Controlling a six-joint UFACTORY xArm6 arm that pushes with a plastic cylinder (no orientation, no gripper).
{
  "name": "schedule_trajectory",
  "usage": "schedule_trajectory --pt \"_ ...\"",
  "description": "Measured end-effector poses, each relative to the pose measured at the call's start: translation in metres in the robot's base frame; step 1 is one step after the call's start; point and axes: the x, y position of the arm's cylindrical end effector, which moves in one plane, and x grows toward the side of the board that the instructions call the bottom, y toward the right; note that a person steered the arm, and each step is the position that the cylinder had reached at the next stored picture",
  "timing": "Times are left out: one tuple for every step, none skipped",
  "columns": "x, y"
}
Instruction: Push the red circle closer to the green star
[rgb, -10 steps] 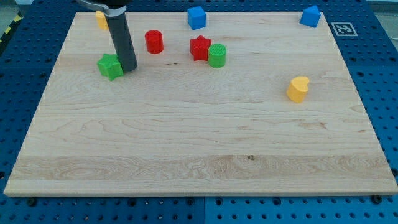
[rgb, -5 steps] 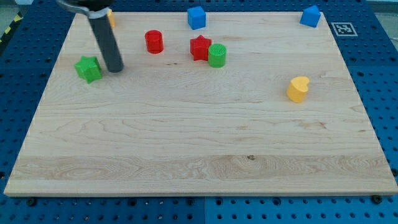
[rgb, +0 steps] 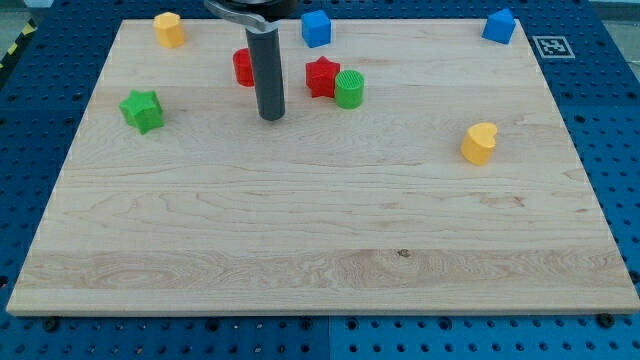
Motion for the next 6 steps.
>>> schedule_trajectory --pt "-0.005 0.0" --pt "-0.04 0.0" --pt "-0.067 0.0" --pt "-0.08 0.004" --pt "-0.102 0.004" --pt "-0.107 -0.008"
